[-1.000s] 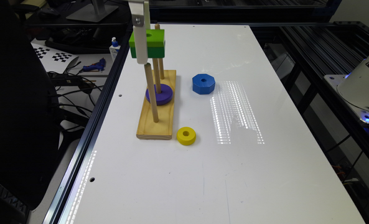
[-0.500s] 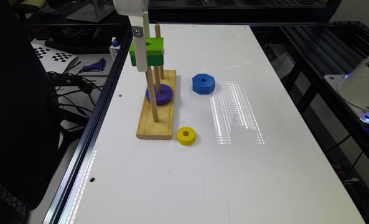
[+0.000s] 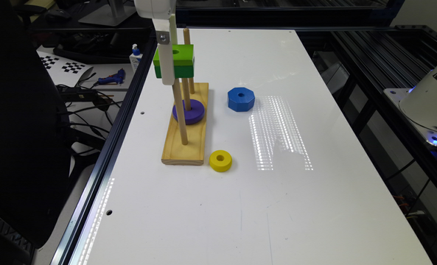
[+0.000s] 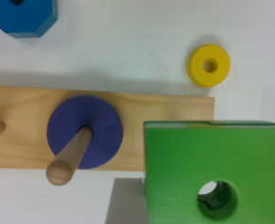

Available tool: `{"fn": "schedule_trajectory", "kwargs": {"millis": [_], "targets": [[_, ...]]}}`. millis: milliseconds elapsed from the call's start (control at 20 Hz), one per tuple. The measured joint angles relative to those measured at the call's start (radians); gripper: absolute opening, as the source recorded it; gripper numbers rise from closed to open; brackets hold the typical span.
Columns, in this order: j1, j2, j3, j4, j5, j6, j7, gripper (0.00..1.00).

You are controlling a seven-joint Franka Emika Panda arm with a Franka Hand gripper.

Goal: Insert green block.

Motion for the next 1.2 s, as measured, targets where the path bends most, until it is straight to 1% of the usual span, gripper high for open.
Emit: {"fn": "schedule_trajectory", "kwargs": {"millis": [300, 550, 800, 1050, 1200], "targets": [[0.009, 0.0, 0.001, 0.0, -0.0022, 0.0, 0.013, 0.0], [0.01, 0.0, 0.001, 0.0, -0.0024, 0.0, 0.014, 0.0], [0.014, 0.0, 0.002, 0.002, -0.0024, 0.001, 0.018, 0.0], [0.017, 0.005, 0.002, 0.012, -0.0025, 0.001, 0.02, 0.0], [0.021, 0.016, 0.002, 0.026, -0.0027, 0.0, 0.022, 0.0]]}}
